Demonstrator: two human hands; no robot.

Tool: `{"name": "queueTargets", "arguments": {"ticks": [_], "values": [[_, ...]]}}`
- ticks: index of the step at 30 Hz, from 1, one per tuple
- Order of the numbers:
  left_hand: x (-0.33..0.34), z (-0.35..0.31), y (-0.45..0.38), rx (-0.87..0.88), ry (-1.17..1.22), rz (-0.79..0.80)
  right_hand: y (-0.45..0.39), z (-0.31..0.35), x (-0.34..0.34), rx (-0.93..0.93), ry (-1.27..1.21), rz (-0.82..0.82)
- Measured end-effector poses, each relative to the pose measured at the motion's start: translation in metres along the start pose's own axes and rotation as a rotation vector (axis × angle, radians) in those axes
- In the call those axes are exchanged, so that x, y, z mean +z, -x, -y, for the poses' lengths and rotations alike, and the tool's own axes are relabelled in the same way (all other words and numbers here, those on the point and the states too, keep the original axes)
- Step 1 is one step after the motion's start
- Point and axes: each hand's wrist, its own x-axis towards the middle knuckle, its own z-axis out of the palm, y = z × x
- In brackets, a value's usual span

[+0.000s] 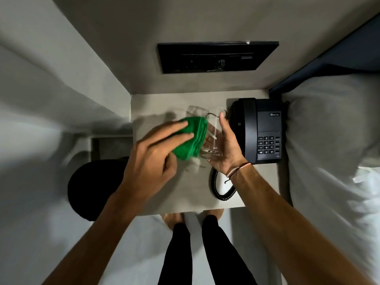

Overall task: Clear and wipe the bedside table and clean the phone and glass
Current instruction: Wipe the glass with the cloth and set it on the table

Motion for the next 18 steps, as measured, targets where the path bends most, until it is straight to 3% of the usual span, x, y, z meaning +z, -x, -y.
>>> {"name": "queueTargets", "arguments": {"ticks": [3,9,18], "values": [[0.006,-0.002,-0.028,-0.068,-0.035,-0.072,0.003,-0.010,0.008,0.030,-0.062,0.053],[0.029,-0.005,-0.035,-0.015,-0.089,0.141,0.015,-0.013,0.012,0.060,-0.162,0.134],[0.010,-0.003,0.016,0.022,0.050,0.217,0.006,-0.012,-0.007,-0.005,-0.078,0.036]]}}
